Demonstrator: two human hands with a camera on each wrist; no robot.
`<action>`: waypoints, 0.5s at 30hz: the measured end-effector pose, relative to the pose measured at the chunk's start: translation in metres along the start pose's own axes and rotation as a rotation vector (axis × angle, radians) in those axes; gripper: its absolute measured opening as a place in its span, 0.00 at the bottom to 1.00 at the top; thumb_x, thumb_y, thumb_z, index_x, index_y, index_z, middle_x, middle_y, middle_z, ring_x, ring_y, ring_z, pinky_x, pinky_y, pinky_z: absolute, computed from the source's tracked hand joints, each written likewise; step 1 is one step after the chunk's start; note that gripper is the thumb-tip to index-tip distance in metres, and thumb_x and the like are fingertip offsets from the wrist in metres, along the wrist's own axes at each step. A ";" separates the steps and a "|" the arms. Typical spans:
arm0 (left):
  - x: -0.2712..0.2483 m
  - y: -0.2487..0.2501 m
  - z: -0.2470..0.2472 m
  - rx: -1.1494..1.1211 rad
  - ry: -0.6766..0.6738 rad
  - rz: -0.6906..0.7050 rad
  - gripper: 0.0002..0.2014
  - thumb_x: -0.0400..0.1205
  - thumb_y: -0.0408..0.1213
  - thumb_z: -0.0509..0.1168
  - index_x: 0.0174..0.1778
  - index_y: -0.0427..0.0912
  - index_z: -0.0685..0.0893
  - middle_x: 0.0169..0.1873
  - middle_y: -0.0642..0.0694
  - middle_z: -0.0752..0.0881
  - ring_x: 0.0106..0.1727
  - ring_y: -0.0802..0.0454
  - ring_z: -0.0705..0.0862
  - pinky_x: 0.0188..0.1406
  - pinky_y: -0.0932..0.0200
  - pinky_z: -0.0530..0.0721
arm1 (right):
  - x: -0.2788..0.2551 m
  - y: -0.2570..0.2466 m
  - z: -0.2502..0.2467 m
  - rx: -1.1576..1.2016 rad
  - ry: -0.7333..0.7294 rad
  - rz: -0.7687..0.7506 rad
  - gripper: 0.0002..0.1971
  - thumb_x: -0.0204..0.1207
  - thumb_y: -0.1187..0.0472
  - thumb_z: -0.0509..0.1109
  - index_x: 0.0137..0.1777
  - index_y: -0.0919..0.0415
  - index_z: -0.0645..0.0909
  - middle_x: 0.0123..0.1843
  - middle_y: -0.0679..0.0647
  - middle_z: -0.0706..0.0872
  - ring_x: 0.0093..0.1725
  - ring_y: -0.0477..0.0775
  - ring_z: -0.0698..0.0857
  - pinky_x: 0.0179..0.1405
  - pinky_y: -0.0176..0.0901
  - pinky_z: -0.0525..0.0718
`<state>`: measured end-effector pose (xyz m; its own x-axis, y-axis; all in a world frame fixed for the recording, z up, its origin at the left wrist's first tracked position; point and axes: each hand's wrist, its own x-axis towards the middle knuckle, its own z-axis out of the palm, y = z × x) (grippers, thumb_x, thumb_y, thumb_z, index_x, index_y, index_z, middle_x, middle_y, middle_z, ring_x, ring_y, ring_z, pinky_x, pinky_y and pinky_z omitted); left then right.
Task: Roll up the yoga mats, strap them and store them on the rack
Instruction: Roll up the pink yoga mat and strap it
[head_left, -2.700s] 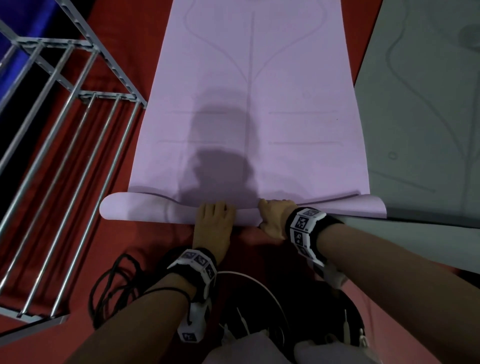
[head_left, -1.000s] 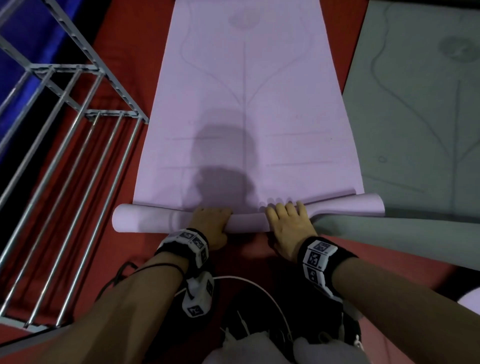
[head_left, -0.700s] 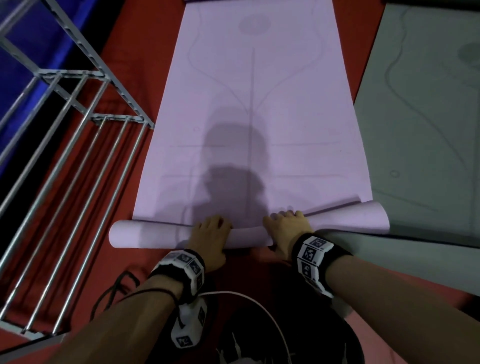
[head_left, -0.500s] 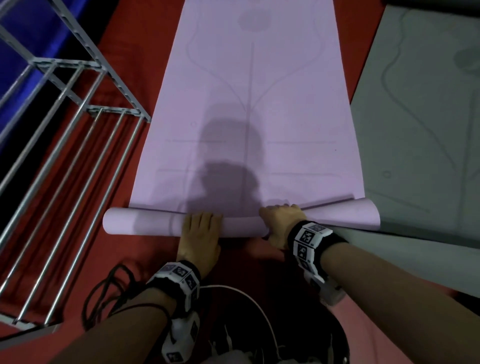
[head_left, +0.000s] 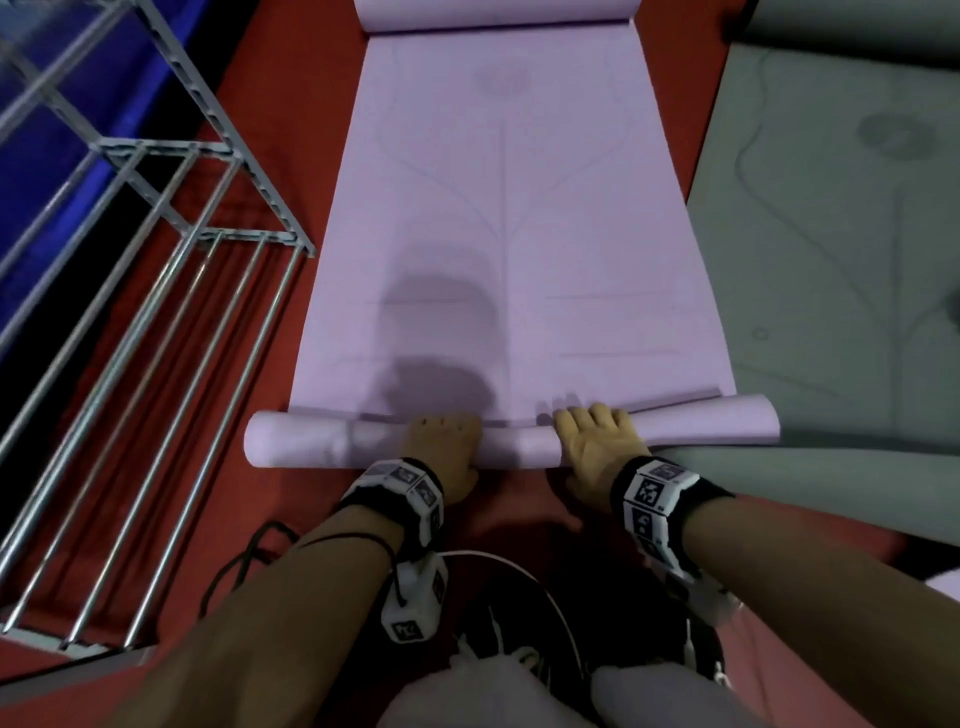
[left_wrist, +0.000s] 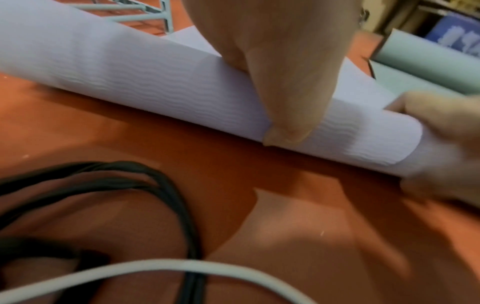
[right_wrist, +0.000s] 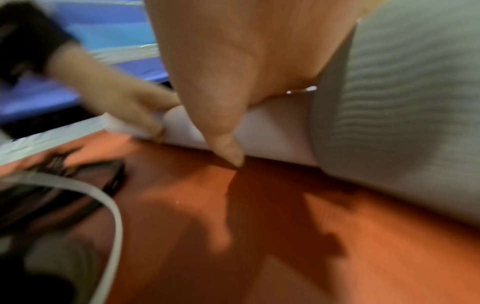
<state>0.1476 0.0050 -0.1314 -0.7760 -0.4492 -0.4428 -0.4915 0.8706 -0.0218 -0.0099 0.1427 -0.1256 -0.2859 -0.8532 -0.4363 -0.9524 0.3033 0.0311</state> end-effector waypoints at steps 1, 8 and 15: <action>-0.001 -0.001 -0.002 -0.025 -0.006 0.001 0.29 0.79 0.48 0.62 0.76 0.44 0.66 0.72 0.41 0.74 0.70 0.41 0.75 0.69 0.50 0.67 | -0.003 -0.001 -0.002 -0.021 0.011 0.007 0.44 0.47 0.45 0.84 0.65 0.63 0.80 0.57 0.61 0.84 0.53 0.67 0.83 0.55 0.62 0.82; 0.015 -0.009 -0.002 -0.096 -0.109 0.021 0.31 0.78 0.49 0.63 0.77 0.44 0.65 0.74 0.41 0.73 0.72 0.41 0.73 0.71 0.48 0.66 | 0.004 0.008 -0.013 -0.061 -0.032 -0.090 0.36 0.80 0.45 0.62 0.85 0.54 0.55 0.78 0.56 0.70 0.76 0.60 0.70 0.81 0.62 0.55; 0.038 -0.018 0.007 -0.242 -0.195 -0.004 0.26 0.75 0.47 0.65 0.68 0.45 0.69 0.69 0.43 0.74 0.69 0.42 0.74 0.67 0.47 0.70 | 0.028 0.001 -0.006 -0.063 -0.138 -0.028 0.47 0.72 0.38 0.72 0.82 0.57 0.52 0.77 0.58 0.68 0.73 0.63 0.71 0.68 0.57 0.69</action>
<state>0.1293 -0.0260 -0.1547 -0.6949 -0.3849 -0.6075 -0.5924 0.7852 0.1801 -0.0192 0.1165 -0.1319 -0.2458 -0.7932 -0.5572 -0.9658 0.2492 0.0714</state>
